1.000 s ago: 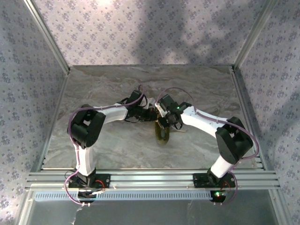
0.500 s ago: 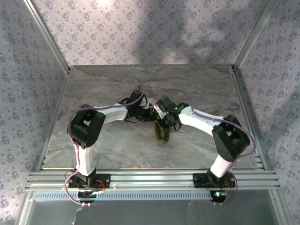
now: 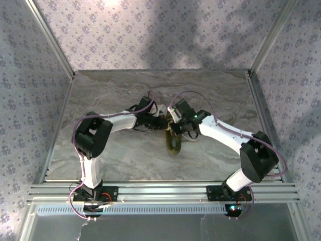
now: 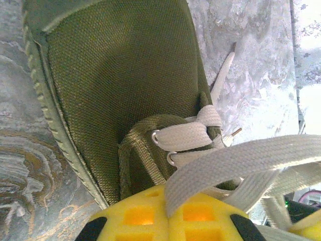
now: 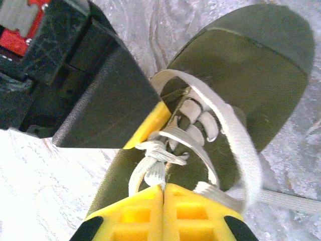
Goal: Tie the shoes
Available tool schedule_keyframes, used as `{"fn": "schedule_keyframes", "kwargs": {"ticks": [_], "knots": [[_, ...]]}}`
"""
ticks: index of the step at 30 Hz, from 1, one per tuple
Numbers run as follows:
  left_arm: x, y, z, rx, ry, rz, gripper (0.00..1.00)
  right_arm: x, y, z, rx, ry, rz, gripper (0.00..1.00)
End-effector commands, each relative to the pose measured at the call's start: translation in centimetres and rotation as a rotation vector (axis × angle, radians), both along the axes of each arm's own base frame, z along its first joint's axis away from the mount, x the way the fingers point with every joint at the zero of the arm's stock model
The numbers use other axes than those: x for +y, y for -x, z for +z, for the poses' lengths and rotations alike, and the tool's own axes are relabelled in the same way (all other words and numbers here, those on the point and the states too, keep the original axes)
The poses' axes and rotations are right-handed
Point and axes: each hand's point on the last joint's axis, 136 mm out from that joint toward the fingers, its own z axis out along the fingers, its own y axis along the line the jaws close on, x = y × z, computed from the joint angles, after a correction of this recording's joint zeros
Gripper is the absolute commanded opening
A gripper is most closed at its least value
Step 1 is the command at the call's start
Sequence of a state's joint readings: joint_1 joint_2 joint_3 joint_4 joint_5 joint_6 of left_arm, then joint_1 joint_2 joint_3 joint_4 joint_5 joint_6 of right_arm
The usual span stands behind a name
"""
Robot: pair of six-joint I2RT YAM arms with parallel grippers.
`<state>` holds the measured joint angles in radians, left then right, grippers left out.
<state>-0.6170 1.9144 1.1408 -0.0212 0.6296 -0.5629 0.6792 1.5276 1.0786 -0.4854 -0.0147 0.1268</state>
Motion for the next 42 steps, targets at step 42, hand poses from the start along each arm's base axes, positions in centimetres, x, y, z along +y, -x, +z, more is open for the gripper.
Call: {"fn": "schedule_keyframes", "kwargs": {"ticks": [42], "knots": [[3.7, -2.0, 2.5, -0.081, 0.005, 0.098, 0.0, -10.5, -0.4, -1.7, 0.008, 0.123, -0.448, 0.0]]}}
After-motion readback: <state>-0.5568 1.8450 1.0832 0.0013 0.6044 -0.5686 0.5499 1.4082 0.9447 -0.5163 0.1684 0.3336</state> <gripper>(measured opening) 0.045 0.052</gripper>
